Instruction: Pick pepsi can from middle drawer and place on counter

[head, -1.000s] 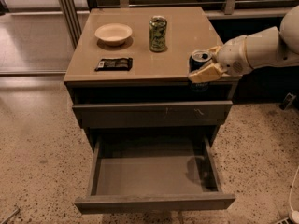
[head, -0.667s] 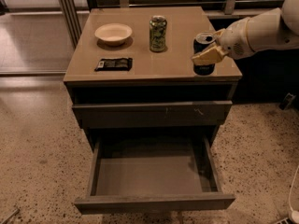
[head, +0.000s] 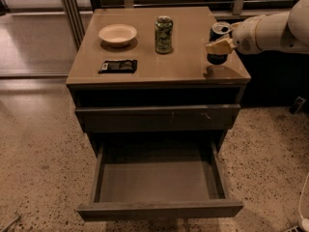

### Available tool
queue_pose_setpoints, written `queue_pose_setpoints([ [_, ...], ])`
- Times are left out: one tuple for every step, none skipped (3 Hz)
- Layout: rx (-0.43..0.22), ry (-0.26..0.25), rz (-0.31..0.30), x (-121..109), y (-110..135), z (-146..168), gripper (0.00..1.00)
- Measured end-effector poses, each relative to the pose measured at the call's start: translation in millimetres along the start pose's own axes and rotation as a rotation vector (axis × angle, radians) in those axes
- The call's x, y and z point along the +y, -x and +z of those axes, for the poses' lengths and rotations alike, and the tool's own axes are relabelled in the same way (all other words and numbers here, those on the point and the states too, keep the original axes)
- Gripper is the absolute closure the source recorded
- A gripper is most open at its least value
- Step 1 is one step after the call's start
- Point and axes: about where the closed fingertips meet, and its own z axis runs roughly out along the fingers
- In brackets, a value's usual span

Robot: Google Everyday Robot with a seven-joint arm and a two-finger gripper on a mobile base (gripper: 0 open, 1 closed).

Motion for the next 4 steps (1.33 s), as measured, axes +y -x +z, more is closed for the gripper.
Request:
queue_pose_setpoints([
  [0.0,0.0,0.0,0,0,0,1.0],
  [0.004,0.012,0.019,1,0,4,1.0],
  [0.0,0.043,0.095,1,-1,13,1.0],
  [0.016,0.072,0.175,1,-3,22,1.0],
])
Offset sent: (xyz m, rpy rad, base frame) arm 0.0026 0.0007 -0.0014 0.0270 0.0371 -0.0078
